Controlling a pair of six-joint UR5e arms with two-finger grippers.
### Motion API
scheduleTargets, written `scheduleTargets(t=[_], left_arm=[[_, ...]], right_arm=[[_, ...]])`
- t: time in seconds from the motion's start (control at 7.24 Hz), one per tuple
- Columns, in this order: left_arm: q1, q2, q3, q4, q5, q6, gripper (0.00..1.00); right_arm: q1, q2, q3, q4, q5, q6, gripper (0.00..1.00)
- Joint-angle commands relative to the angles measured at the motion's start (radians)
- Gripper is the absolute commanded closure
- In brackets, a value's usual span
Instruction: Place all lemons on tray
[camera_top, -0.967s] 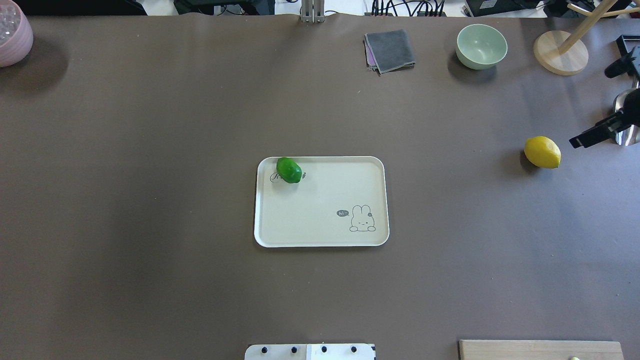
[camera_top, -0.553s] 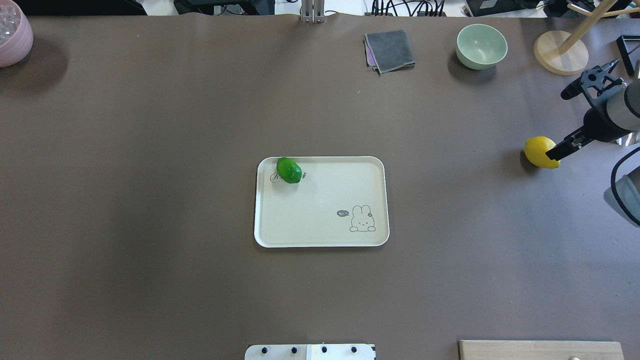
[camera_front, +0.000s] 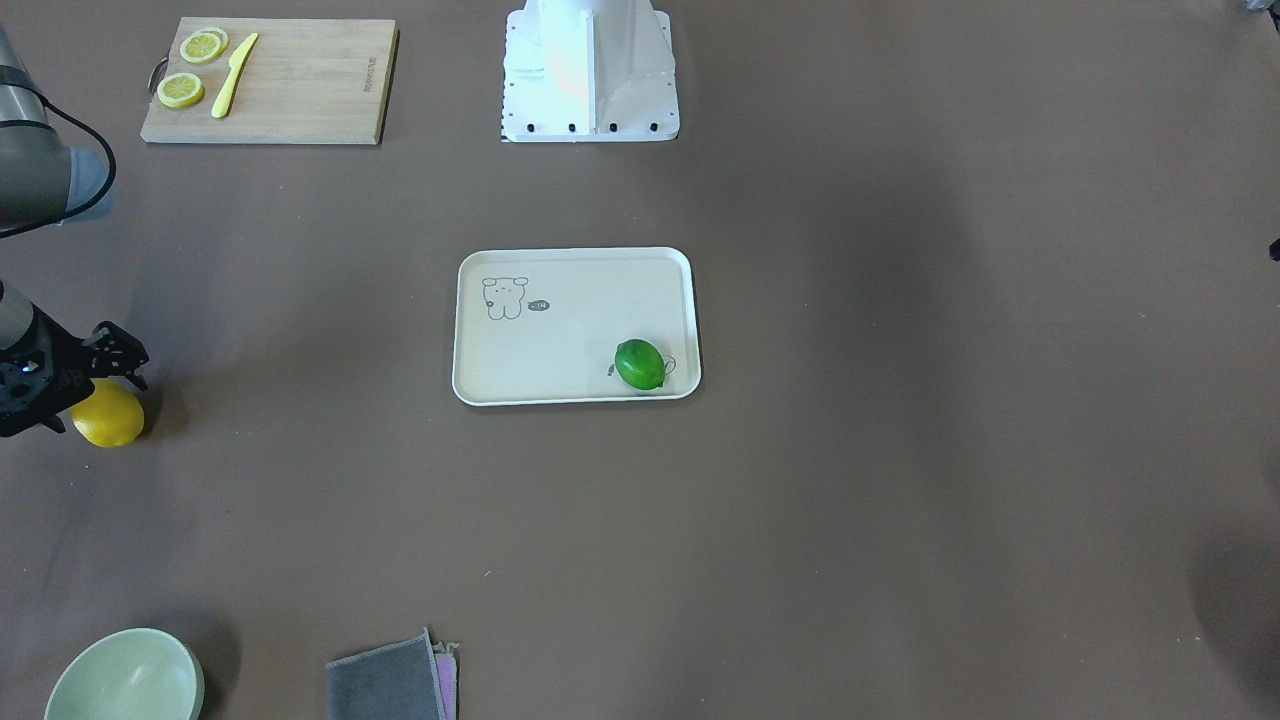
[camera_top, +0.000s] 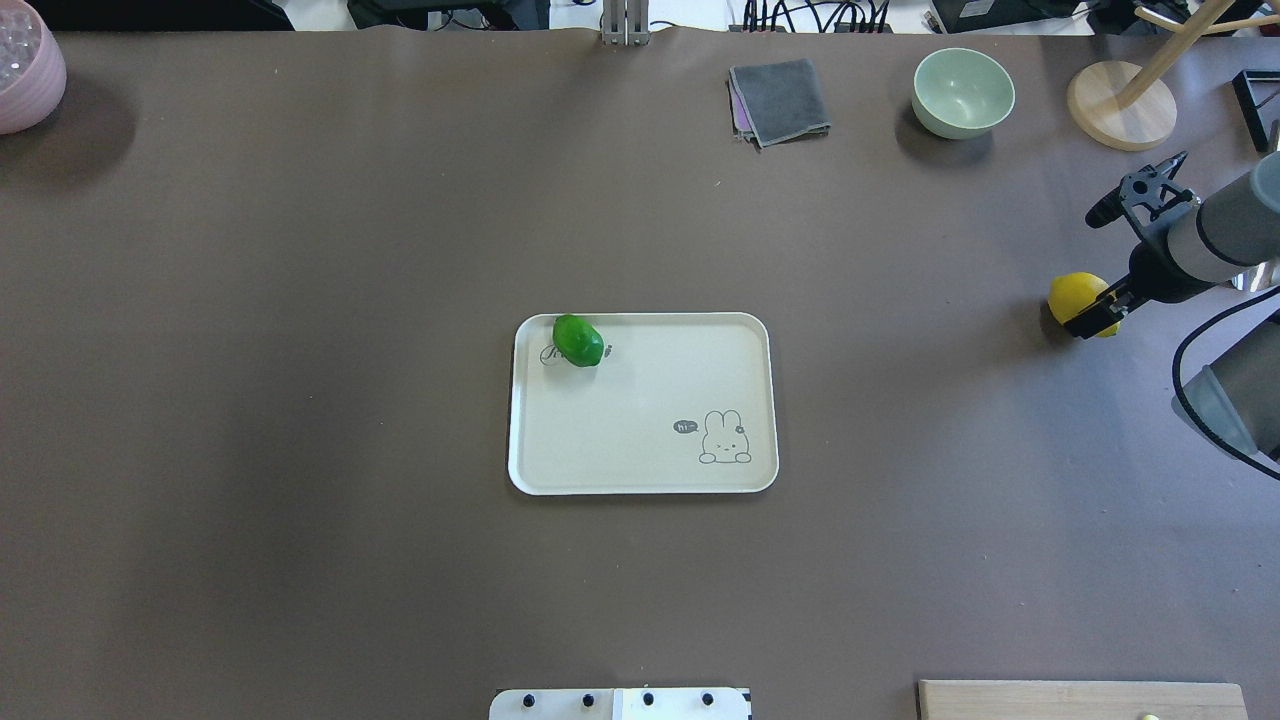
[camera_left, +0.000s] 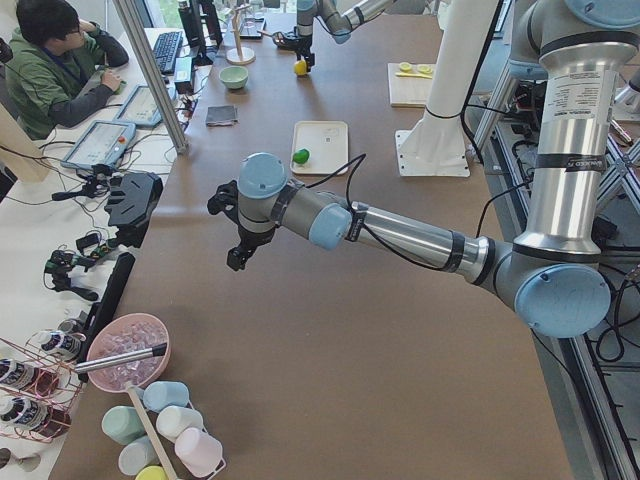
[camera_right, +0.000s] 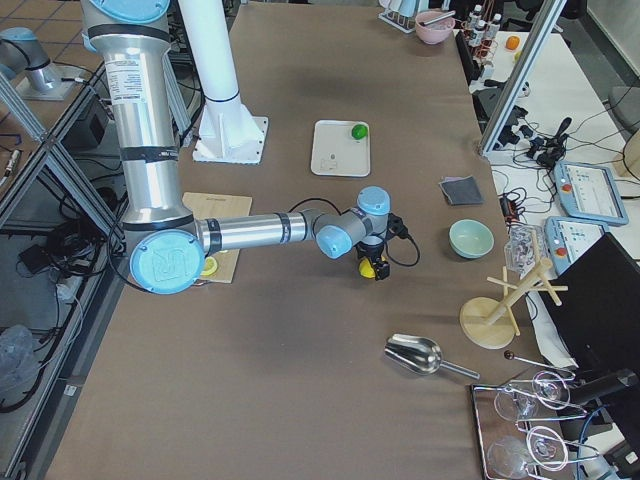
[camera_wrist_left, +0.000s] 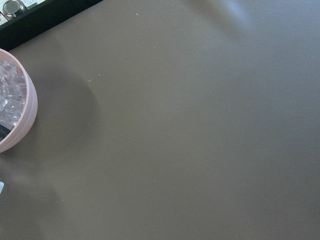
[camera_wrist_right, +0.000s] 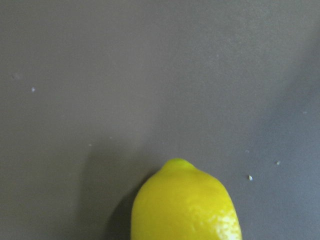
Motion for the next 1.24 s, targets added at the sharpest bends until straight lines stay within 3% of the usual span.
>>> scheduleTargets(t=[0.0, 0.28, 0.69, 0.83, 1.11], left_arm=[[0.001, -0.001, 0.003, 0.0, 0.0, -0.003, 0.02], [0.003, -0.003, 0.003, 0.0, 0.0, -0.003, 0.02], [0.003, -0.003, 0.005, 0.0, 0.0, -0.004, 0.02], [0.003, -0.003, 0.005, 0.0, 0.0, -0.004, 0.02], [0.004, -0.003, 0.005, 0.0, 0.0, -0.004, 0.02]], right_arm=[[-0.009, 0.029, 0.012, 0.007, 0.005, 0.06, 1.0], [-0.012, 0.039, 0.068, -0.005, 0.005, 0.149, 1.0], [-0.197, 0.204, 0.131, -0.007, -0.015, 0.74, 1.0], [-0.272, 0.283, 0.125, -0.013, -0.08, 0.897, 1.0], [-0.381, 0.439, 0.125, -0.225, -0.205, 1.026, 1.0]])
